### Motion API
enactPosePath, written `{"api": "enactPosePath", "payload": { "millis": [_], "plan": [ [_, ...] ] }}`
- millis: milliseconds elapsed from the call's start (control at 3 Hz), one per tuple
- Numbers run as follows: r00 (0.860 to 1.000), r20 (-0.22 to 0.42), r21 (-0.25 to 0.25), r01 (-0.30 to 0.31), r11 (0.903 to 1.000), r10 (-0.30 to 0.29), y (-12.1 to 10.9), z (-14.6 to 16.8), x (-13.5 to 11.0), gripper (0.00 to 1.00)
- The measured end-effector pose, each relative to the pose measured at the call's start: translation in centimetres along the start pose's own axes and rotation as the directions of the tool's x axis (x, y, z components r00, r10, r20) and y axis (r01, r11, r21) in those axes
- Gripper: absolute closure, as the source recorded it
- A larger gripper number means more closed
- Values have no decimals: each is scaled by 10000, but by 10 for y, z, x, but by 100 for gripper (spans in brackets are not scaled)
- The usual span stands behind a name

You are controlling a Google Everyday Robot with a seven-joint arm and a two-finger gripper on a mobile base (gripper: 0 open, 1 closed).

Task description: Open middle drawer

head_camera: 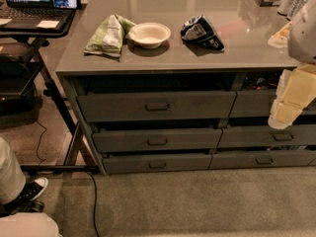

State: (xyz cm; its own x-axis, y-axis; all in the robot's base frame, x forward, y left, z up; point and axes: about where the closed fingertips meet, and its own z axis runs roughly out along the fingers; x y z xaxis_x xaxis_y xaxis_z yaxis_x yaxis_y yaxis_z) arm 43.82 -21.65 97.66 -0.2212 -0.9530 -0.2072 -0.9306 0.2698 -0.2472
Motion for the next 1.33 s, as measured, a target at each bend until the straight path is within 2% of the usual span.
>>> {"api": "enactPosePath", "payload": {
  "millis": [333,667,1000,1333],
  "plan": [
    [10000,11,15,-1,10000,1,0,0,0,0],
    [9981,543,34,-287,9996,285,3,20,-7,0],
    [9832,1494,-420,-1000,9941,1052,24,74,-23,0],
    [9537,1961,-1028,-2114,9720,2282,49,139,-34,0]
  ]
}}
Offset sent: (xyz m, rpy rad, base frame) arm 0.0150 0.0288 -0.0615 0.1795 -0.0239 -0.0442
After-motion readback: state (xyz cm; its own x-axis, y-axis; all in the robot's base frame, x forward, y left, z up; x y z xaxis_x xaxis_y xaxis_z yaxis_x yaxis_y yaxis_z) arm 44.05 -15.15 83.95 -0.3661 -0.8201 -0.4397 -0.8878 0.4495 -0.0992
